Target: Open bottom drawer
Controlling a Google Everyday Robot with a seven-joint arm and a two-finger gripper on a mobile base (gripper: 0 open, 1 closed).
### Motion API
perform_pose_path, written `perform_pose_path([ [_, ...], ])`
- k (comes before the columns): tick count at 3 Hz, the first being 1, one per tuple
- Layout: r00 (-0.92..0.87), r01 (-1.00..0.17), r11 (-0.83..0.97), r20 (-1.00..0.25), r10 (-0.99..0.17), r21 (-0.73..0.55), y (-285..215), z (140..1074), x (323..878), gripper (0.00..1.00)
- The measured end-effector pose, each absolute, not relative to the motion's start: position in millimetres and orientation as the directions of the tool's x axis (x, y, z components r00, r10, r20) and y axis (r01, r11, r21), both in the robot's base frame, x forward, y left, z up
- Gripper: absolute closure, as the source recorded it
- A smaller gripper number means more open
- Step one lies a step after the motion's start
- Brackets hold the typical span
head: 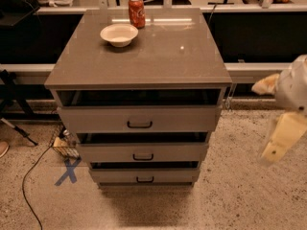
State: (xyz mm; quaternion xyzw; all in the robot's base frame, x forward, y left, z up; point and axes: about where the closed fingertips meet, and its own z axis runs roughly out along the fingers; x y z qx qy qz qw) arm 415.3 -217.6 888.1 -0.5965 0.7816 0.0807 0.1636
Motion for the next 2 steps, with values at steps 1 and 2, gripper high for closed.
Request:
perform_pose_path([
  [1, -0.262, -0.959, 0.278, -0.526, -0.809, 0.051, -201, 798, 388, 0.0],
  [2, -0.335, -0.933, 0.335, -0.658, -0.675, 0.131, -183, 732, 374, 0.0],
])
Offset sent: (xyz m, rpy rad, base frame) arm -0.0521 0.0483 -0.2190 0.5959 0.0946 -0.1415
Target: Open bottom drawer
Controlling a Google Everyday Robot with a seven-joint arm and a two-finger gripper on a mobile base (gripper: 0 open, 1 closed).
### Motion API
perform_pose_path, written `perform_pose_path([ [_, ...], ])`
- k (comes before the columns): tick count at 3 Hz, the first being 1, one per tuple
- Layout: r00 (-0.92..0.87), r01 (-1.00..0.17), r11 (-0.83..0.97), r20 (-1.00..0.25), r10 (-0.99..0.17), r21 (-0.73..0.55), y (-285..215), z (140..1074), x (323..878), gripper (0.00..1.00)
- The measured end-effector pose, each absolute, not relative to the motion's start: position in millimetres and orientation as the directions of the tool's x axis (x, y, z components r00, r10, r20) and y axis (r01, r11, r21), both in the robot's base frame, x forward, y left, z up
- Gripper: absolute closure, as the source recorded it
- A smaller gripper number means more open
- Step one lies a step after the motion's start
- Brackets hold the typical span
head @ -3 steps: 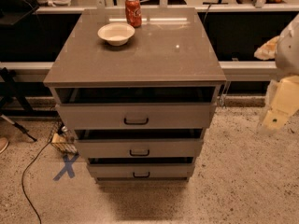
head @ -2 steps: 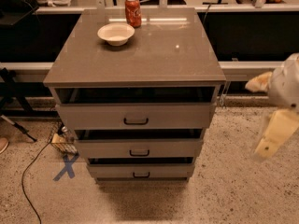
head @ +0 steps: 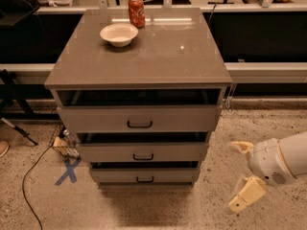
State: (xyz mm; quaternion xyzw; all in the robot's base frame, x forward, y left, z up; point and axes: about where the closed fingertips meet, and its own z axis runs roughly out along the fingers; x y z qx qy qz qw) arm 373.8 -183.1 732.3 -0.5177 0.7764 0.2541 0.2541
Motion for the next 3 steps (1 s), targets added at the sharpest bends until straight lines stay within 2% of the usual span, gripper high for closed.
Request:
perform_pose_path([
  [1, -0.326, -0.936, 0.329, -0.649, -0.688, 0.122, -183, 739, 375, 0.0],
  [3, -0.347, -0.921, 0.382, -0.597, -0.723, 0.072, -181, 658, 391, 0.0],
])
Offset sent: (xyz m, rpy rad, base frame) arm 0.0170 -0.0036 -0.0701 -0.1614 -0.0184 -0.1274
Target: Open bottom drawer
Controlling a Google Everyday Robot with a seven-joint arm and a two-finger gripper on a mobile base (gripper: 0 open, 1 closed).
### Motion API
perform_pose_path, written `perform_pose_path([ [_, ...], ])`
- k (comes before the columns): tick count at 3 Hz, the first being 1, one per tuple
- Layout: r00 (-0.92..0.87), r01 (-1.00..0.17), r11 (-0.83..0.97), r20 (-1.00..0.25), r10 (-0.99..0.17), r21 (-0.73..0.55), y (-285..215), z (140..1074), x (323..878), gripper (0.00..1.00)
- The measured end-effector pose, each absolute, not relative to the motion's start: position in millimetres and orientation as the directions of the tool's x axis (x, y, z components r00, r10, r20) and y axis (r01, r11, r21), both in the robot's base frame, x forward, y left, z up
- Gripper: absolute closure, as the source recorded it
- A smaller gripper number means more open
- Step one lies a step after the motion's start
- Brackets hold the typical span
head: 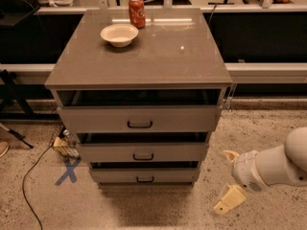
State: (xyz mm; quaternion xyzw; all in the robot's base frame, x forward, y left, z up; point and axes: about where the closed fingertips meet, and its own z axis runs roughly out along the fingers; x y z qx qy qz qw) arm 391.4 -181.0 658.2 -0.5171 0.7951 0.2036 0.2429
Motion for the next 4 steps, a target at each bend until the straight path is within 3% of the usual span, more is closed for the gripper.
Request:
perform_pose_path([
  [2, -0.272, -0.952, 0.299, -0.63, -0.727, 0.066, -164, 541, 433, 0.0],
  [4, -0.307, -0.947, 0.293, -0.642, -0.702, 0.133, -155, 509, 423, 0.0],
])
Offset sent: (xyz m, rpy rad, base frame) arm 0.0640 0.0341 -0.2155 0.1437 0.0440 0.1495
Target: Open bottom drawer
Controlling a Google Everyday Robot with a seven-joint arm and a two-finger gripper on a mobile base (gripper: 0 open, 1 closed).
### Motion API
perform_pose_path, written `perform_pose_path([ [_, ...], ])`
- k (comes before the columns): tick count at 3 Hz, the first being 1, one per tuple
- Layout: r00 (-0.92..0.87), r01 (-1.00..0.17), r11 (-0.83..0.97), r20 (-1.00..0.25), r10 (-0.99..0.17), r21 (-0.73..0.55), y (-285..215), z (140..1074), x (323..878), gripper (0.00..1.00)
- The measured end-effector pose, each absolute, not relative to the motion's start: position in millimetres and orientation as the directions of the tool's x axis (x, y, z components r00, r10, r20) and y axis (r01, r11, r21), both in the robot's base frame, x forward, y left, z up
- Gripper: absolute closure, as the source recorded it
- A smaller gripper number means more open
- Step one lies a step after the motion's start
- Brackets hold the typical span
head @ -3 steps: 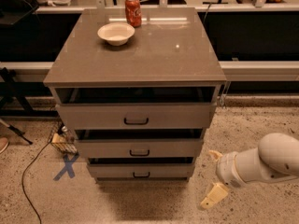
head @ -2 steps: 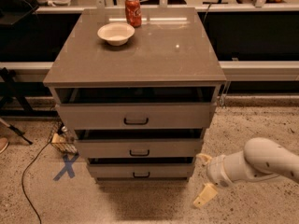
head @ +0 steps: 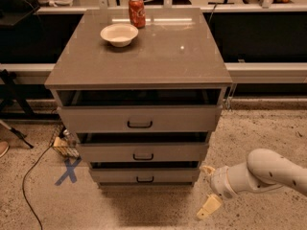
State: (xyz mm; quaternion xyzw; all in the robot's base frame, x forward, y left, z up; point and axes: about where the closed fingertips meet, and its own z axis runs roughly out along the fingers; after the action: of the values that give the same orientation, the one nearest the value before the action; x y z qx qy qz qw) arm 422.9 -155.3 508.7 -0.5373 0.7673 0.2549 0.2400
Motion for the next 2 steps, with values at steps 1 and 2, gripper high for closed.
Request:
perform_pose_path([
  [1, -0.286, -0.956, 0.264, -0.604, -0.744, 0.128, -147, 465, 425, 0.0],
  [2, -0.241, -0.969, 0.227, -0.58, -0.779, 0.097, -134, 410, 432, 0.0],
])
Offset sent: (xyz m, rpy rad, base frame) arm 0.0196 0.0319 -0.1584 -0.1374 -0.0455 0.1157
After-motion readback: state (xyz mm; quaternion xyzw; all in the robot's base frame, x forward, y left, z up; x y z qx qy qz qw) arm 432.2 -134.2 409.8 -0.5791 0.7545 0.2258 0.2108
